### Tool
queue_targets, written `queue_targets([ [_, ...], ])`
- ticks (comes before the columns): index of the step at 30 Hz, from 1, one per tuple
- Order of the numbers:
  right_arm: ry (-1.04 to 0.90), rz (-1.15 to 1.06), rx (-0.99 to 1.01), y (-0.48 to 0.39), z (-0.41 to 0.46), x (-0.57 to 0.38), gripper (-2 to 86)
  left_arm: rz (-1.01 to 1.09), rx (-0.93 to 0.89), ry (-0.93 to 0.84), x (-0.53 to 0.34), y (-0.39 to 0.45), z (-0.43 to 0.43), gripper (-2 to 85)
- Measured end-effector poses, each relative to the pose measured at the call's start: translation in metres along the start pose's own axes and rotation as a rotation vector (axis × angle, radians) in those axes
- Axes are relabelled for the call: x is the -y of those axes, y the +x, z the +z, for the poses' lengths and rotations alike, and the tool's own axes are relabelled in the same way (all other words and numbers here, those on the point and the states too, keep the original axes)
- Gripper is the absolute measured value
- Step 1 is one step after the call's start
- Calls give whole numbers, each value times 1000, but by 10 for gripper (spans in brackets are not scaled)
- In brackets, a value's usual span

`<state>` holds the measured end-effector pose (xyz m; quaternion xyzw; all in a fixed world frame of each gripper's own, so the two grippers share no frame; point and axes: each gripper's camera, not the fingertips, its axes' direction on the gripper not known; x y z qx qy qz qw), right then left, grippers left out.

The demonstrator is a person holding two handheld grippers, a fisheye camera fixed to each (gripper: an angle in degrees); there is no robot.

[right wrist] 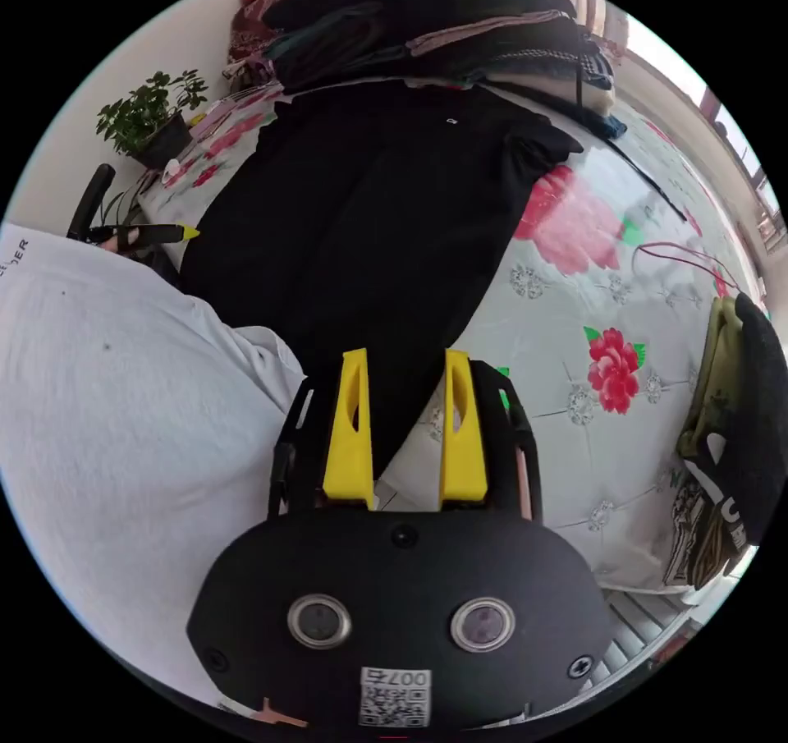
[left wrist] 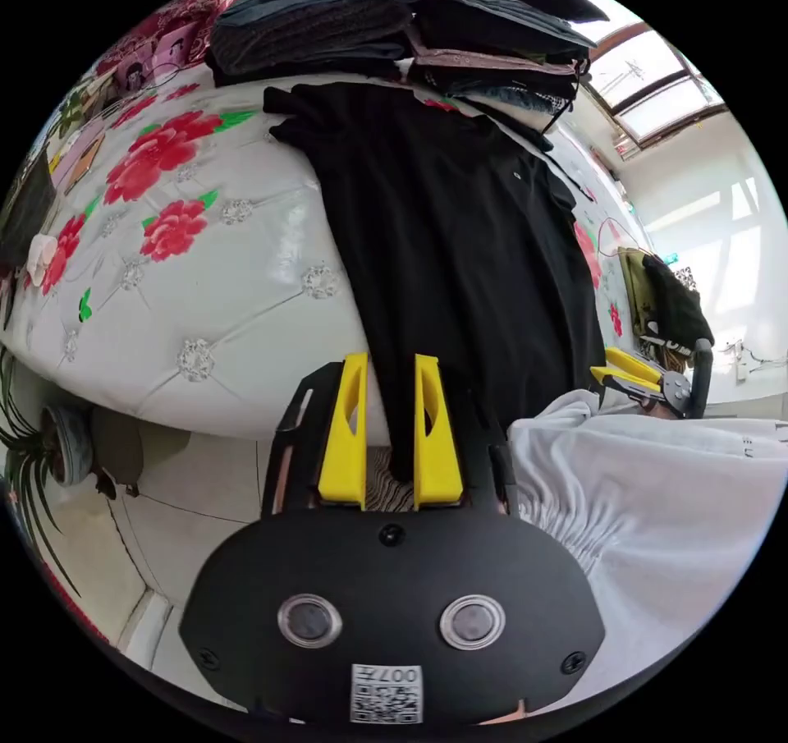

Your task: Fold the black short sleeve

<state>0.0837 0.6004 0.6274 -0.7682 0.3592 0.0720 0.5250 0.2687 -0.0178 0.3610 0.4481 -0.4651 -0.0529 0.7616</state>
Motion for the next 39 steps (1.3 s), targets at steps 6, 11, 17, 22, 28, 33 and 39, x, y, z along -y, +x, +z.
queue_targets([
  [6, -122, -119, 81, 6, 9, 68, 9, 62, 45, -56, 79, 13, 10, -6],
  [11, 100, 106, 25, 60, -40, 118, 2, 32, 128, 102, 148, 14, -40, -5],
  [17, 218, 274, 3, 96, -66, 105, 16, -52, 69, 212, 151, 4, -87, 60],
  [22, 121, 223, 89, 81, -23, 69, 31, -11, 12, 134, 87, 25, -50, 77],
  [28, 80, 165, 50, 66, 13, 82, 37, 132, 104, 48, 85, 62, -12, 77],
  [33, -38, 175, -18, 65, 58, 94, 11, 196, 200, 4, 89, 69, 9, -1],
  [39, 94, 231, 59, 90, 42, 57, 0, 50, 53, 47, 64, 9, -18, -9],
])
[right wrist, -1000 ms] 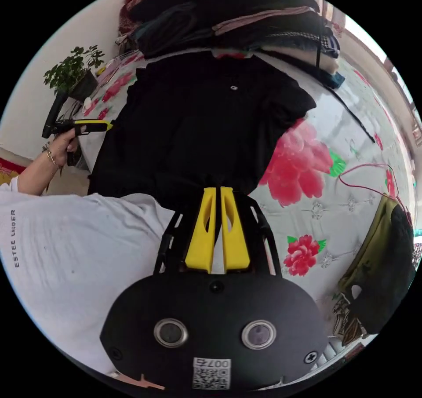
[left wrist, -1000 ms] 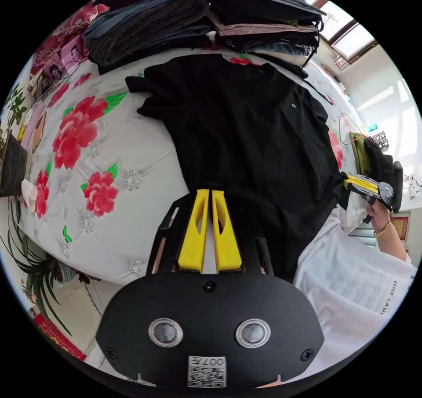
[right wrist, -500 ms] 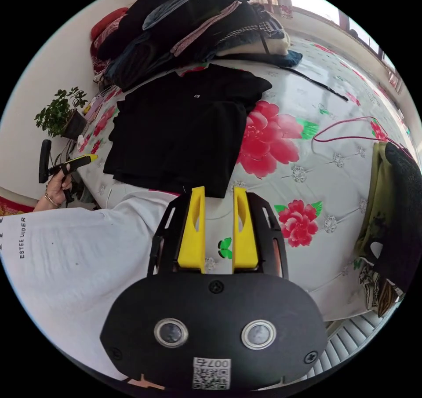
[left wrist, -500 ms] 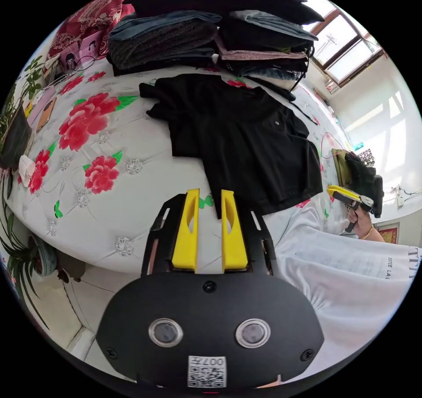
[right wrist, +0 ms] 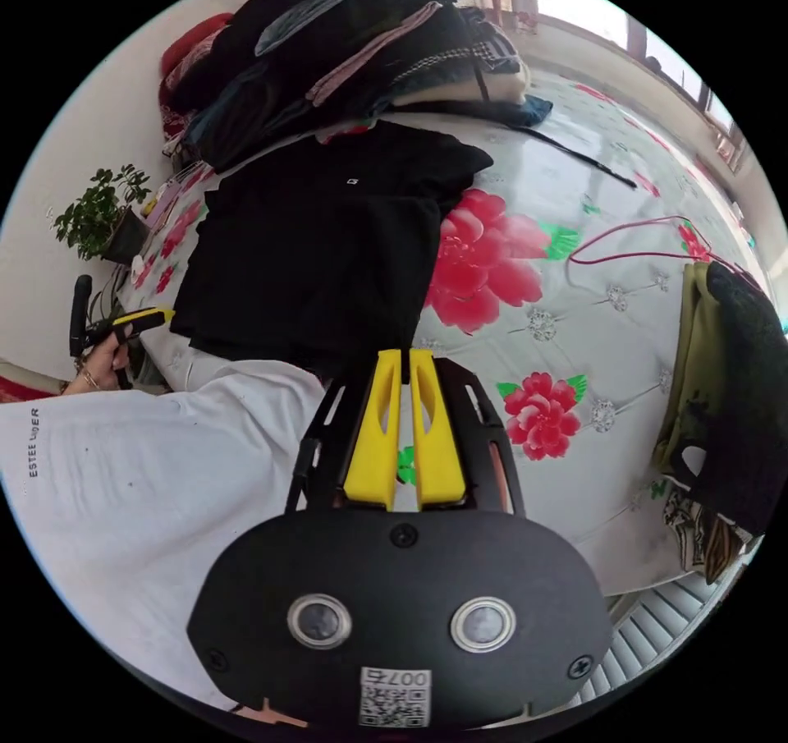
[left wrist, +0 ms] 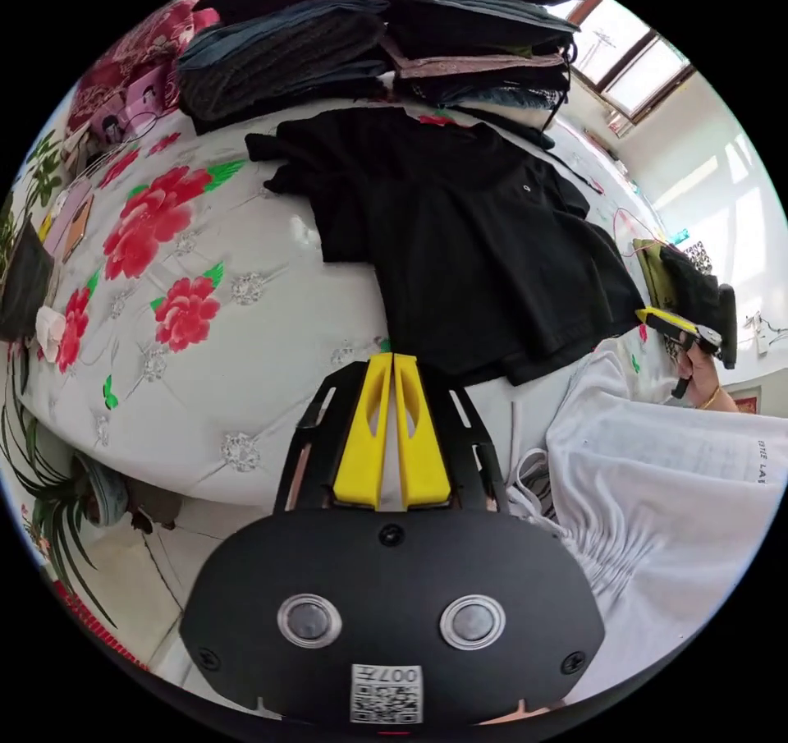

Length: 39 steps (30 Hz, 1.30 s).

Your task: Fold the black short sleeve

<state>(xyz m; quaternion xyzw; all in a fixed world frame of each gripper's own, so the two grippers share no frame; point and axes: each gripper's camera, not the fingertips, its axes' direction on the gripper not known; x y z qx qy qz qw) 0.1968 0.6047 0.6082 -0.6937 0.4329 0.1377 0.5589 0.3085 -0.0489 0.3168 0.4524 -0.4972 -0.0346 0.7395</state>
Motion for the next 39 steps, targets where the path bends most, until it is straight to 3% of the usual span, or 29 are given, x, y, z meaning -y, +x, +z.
queue_targets([
  [7, 22, 60, 111, 33, 1, -50, -1, -171, -92, 55, -63, -75, -35, -4],
  [14, -28, 55, 104, 41, 41, -71, -1, -22, -73, -14, -74, -66, -16, 81],
  [18, -30, 70, 126, 54, 61, -78, -1, 14, 82, -66, -77, -67, 11, 42],
  [23, 70, 181, 305, 90, 69, -85, -2, -34, -63, -102, -70, -116, 16, -2],
  [26, 263, 257, 517, 124, 46, -75, -2, -110, -275, 114, -55, -162, -31, -7],
  [31, 598, 143, 695, 144, -29, -55, -2, -22, -585, 682, -45, -212, -190, -9],
  [34, 796, 6, 786, 144, -82, -69, -2, 103, -622, 890, -77, -214, -270, -9],
  [39, 875, -205, 700, 135, -126, -137, -2, 226, -526, 972, -162, -200, -317, -9],
])
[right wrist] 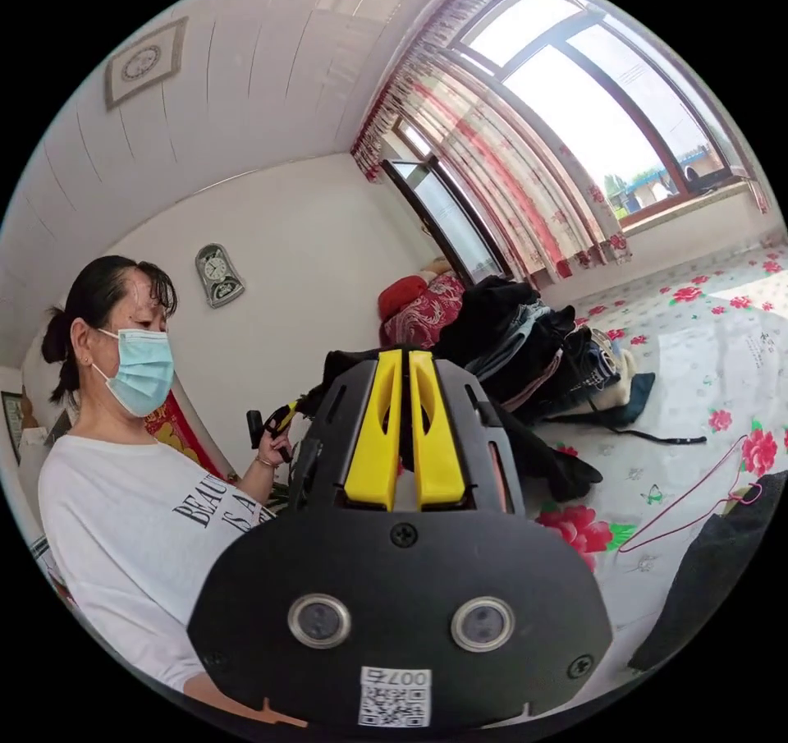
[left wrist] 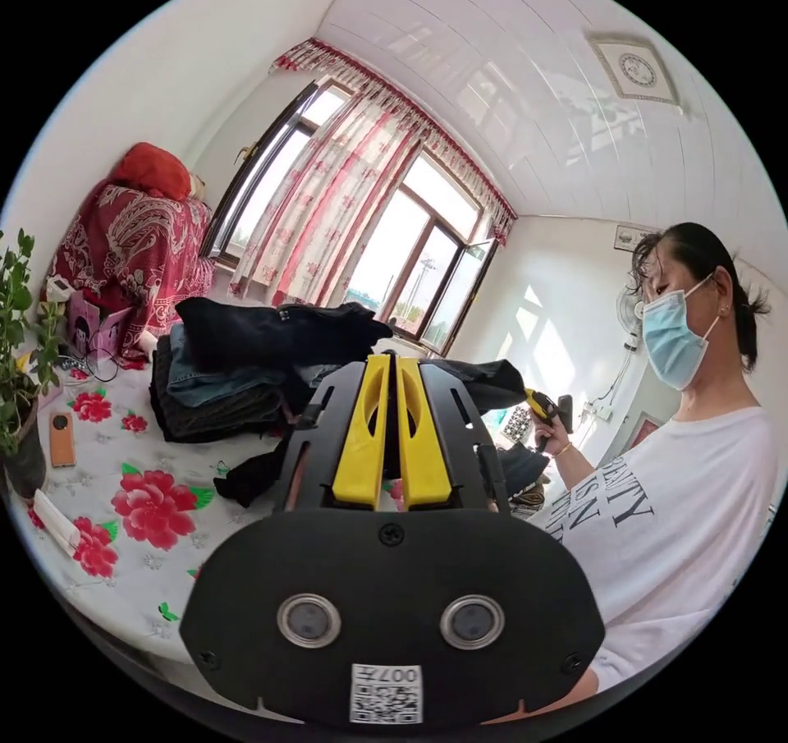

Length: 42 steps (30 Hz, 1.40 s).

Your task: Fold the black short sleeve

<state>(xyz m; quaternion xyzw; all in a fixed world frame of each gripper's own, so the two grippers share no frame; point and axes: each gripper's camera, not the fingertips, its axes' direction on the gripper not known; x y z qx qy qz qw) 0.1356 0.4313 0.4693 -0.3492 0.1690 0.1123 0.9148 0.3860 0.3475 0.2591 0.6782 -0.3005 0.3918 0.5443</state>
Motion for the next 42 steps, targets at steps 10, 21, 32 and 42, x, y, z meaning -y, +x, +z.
queue_targets([
  [10, -324, 222, -48, 17, -39, -127, -3, -418, -16, -189, -149, -52, -49, -9],
  [21, -381, 520, -81, 110, 2, -181, -3, -573, 79, -285, -193, -136, 5, -9],
  [32, 24, 206, 110, 95, 36, 19, -3, -189, -46, 22, 39, -77, 55, -9],
  [42, -173, -94, 84, 6, -34, -18, -3, -68, -42, -80, -51, 9, -28, -9],
])
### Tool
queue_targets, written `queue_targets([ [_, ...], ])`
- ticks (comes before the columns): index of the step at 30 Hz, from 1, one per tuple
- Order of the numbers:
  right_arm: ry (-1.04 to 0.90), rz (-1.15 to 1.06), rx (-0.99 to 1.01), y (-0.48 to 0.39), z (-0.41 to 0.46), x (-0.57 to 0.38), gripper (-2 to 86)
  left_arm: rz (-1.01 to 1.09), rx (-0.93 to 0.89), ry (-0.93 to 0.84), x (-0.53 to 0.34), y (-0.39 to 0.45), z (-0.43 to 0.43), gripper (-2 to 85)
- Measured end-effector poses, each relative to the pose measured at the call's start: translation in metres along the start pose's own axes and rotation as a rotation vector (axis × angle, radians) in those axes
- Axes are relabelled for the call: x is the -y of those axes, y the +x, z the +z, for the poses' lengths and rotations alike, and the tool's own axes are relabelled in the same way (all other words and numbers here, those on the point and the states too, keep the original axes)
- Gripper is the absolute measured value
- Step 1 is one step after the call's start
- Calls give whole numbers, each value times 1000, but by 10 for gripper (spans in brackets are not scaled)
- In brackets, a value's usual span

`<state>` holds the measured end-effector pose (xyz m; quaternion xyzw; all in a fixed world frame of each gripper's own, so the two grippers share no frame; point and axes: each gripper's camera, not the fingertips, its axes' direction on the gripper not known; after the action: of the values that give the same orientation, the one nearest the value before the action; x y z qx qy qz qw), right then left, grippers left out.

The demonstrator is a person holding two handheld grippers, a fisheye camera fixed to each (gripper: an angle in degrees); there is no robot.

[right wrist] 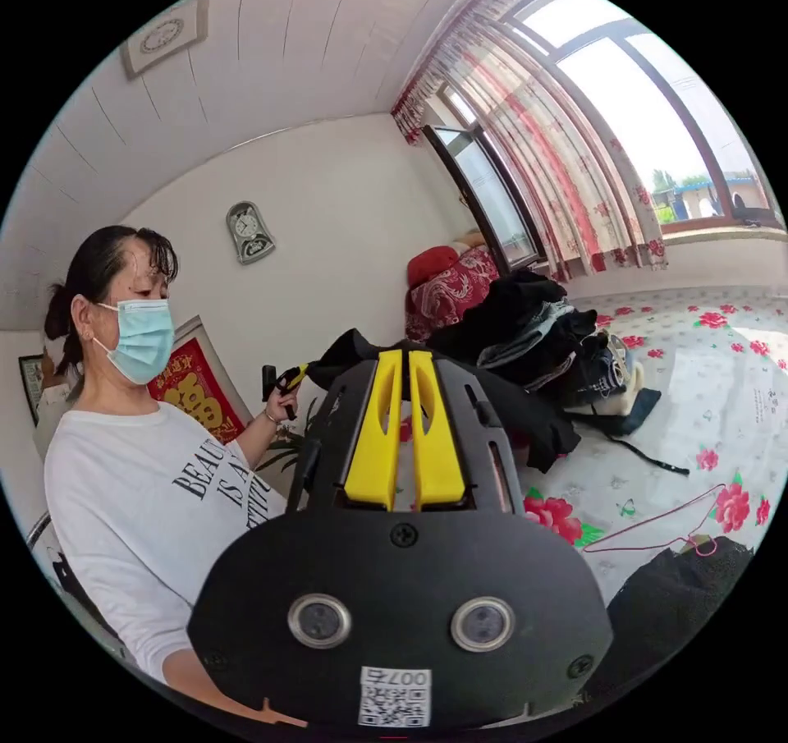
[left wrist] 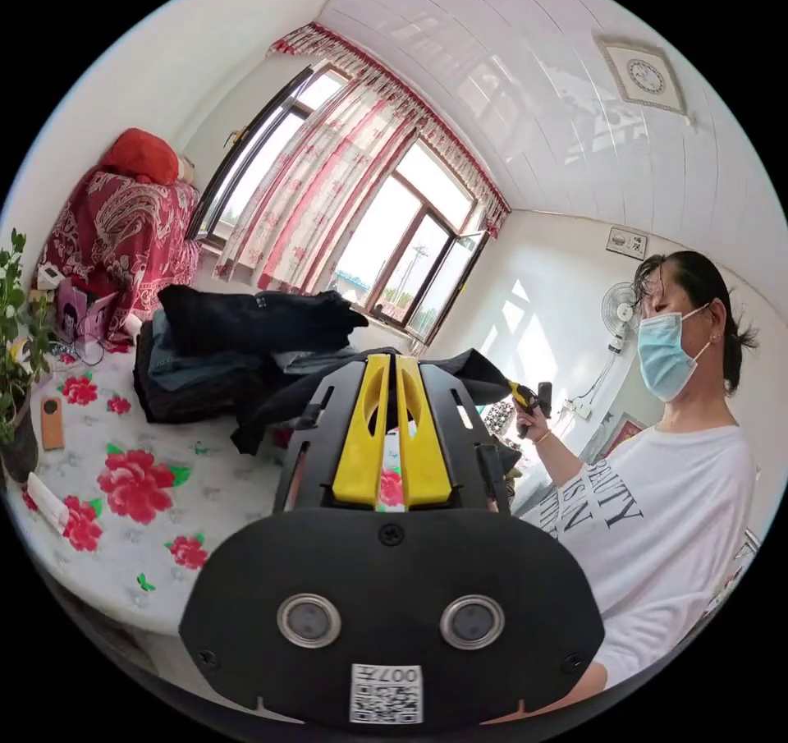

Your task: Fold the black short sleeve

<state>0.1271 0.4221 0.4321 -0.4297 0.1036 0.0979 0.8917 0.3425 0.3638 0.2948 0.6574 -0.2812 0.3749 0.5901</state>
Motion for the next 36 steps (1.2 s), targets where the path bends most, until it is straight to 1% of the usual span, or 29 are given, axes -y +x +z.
queue_targets([
  [2, -76, 47, -56, -1, 2, -29, -3, -73, 35, -63, -48, -4, 5, -9],
  [4, -143, 139, -86, 4, 8, -61, -3, -246, 65, -124, -119, -18, 10, -9],
  [5, -179, 221, -91, 10, 13, -85, -3, -300, 70, -127, -137, -23, 10, -9],
  [6, -209, 316, -92, 18, 19, -108, -3, -405, 78, -130, -173, -32, 11, -9],
  [7, -218, 366, -91, 22, 21, -120, -3, -520, 70, -123, -205, -42, 12, -9],
  [9, -202, 545, -46, 35, 27, -157, -2, -635, 55, -114, -239, -53, 15, -9],
  [10, -202, 579, -50, 37, 29, -163, -2, -682, 66, -123, -250, -58, 20, -9],
  [12, -251, 649, -74, 43, 42, -171, -2, -703, 98, -156, -250, -65, 32, -9],
  [16, -321, 640, -96, 54, 70, -145, -1, -673, 151, -181, -219, -95, 78, -9],
  [20, -282, 624, -150, 87, 106, -86, 7, -691, 205, -157, -181, -143, 130, -7],
  [23, -221, 658, -264, 117, 129, -42, 16, -692, 338, -178, -147, -170, 172, 2],
  [24, -234, 669, -319, 124, 138, -29, 19, -679, 385, -190, -136, -174, 184, 12],
  [25, -251, 673, -343, 127, 143, -24, 21, -673, 416, -215, -129, -175, 195, 28],
  [27, -347, 652, -406, 125, 164, -12, 27, -656, 422, -264, -127, -174, 209, 42],
  [29, -428, 631, -419, 118, 179, -14, 32, -626, 432, -337, -136, -166, 222, 53],
  [31, -503, 631, -426, 111, 192, -22, 38, -608, 472, -463, -160, -155, 238, 58],
  [33, -589, 646, -444, 107, 207, -28, 44, -622, 498, -540, -179, -149, 247, 61],
  [36, -632, 607, -462, 102, 224, -11, 48, -623, 528, -632, -196, -142, 265, 67],
])
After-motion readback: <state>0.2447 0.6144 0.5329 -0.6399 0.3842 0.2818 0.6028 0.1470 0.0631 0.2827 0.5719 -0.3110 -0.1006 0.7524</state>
